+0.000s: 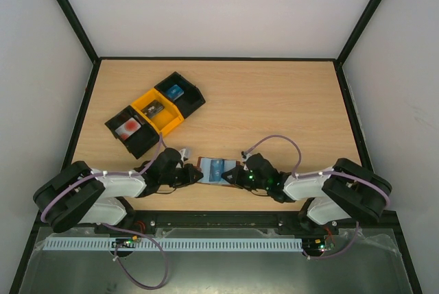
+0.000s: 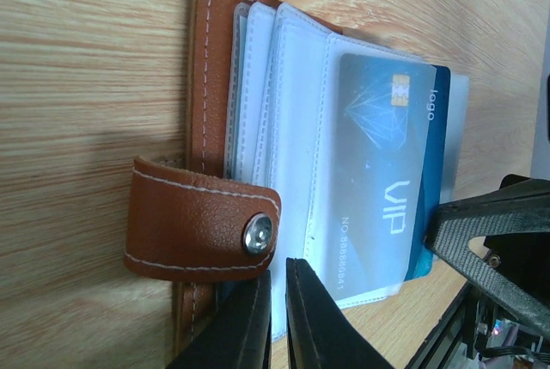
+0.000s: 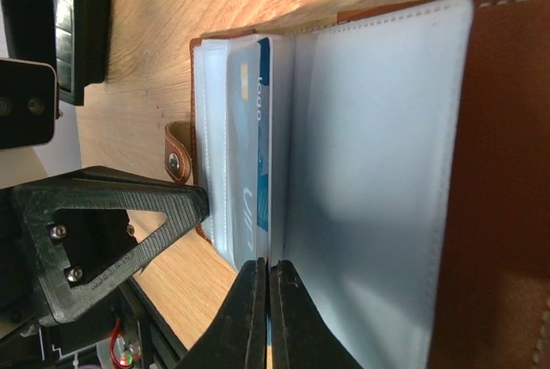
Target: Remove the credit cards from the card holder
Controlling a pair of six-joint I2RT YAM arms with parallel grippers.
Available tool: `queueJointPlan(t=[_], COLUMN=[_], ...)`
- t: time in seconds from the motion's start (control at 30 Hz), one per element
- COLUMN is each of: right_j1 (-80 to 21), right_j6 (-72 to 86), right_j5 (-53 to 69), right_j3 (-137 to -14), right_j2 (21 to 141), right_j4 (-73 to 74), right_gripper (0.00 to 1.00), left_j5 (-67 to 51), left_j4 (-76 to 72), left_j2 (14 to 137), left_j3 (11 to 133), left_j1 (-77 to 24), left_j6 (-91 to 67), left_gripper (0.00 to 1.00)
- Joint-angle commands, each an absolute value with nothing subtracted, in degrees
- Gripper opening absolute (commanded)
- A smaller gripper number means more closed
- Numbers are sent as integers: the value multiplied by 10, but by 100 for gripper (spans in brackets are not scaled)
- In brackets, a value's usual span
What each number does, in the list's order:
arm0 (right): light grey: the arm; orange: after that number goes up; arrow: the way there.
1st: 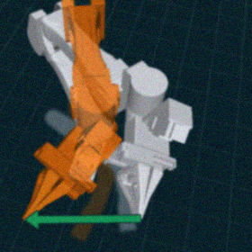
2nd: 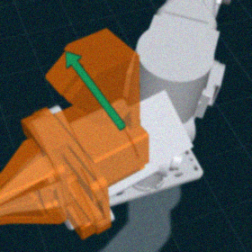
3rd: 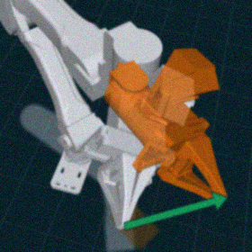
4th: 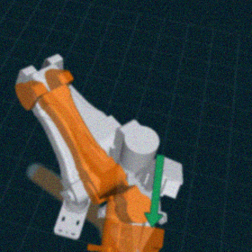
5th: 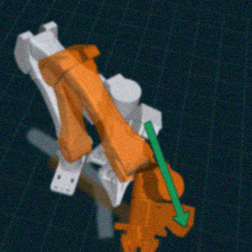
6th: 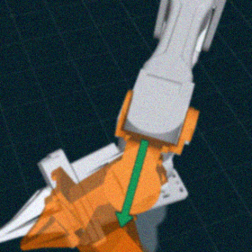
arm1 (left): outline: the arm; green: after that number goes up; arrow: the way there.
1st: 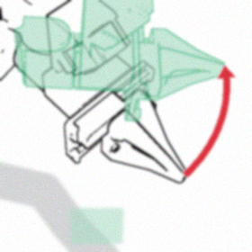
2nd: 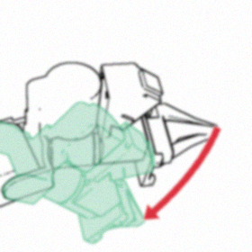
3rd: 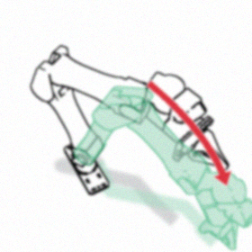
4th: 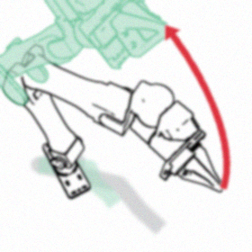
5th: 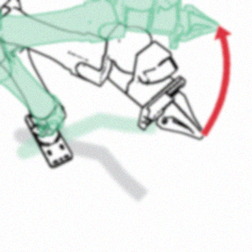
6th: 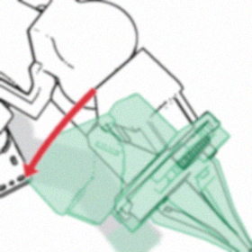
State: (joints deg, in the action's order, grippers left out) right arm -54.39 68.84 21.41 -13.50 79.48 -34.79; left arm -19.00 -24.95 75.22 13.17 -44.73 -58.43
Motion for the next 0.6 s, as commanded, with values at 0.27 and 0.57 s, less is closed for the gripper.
queueJointPlan(t=[0.27,0.57], right_j1=[-546,-546], right_j6=[694,697], right_j5=[173,185], right_j3=[-100,-112], right_j2=[746,772], right_j4=[-321,-348], right_gripper=[2,17], left_j5=[-181,-184], left_j4=[-243,-251], left_j2=[752,752], left_j3=[128,121], left_j1=[-450,-450], left_j6=[-592,-598], left_gripper=[9,9])
